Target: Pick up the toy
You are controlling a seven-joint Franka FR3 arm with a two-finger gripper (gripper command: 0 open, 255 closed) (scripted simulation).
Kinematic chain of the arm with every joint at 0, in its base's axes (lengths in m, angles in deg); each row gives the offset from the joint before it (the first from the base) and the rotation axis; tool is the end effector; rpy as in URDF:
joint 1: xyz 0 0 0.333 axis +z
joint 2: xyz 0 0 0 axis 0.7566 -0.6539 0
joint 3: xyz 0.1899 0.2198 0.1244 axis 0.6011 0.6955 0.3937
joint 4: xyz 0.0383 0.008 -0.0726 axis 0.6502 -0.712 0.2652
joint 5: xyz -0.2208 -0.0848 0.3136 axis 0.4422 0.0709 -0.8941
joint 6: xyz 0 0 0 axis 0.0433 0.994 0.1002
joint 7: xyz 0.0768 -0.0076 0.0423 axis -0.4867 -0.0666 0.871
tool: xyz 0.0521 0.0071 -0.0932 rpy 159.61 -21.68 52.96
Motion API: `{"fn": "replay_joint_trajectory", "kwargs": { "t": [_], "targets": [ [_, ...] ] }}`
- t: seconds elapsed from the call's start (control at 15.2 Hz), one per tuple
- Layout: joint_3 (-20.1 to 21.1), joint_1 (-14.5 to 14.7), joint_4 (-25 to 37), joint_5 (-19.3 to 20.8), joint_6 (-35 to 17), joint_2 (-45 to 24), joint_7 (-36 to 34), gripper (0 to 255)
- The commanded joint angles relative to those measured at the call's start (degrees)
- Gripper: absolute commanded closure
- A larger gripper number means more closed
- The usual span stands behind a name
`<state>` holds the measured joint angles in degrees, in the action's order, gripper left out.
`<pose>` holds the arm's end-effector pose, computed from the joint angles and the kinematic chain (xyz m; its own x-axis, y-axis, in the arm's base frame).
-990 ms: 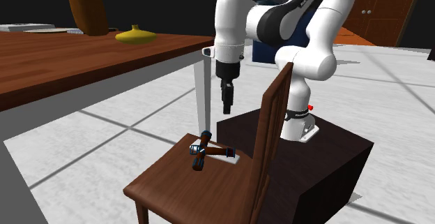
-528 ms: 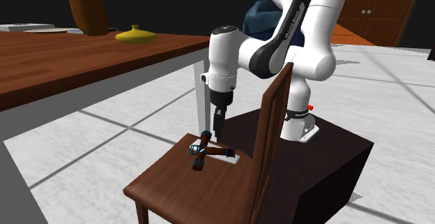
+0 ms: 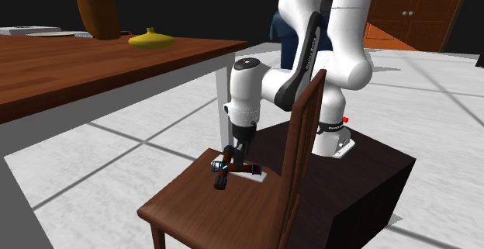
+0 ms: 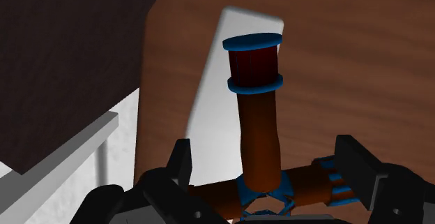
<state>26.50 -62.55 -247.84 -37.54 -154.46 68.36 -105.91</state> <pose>0.3768 -0.0164 0.2152 0.6983 -0.7142 0.0468 -0.7156 -0.6951 0.0691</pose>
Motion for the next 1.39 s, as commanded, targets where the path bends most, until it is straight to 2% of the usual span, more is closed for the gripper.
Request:
{"fn": "replay_joint_trajectory", "kwargs": {
  "t": [0.0, 0.13, 0.26, 0.33, 0.92, 1.32],
  "targets": [
    [-0.2, -0.4, 0.3, 2.2, -2.1, -2.5, -1.8, 0],
    [-0.5, -0.5, 0.5, 4.2, -3.5, -4.2, -3.2, 0],
    [-0.5, -0.4, 0.5, 4.1, -3.5, -4.2, -3.2, 0],
    [-0.5, -0.4, 0.5, 4.1, -3.5, -4.2, -3.2, 255],
    [-0.5, -0.4, 0.5, 4.2, -3.5, -4.2, -3.2, 255],
    [0.3, 0.2, 0.0, -2.1, 2.2, 2.3, 1.6, 255]
  ]
}}
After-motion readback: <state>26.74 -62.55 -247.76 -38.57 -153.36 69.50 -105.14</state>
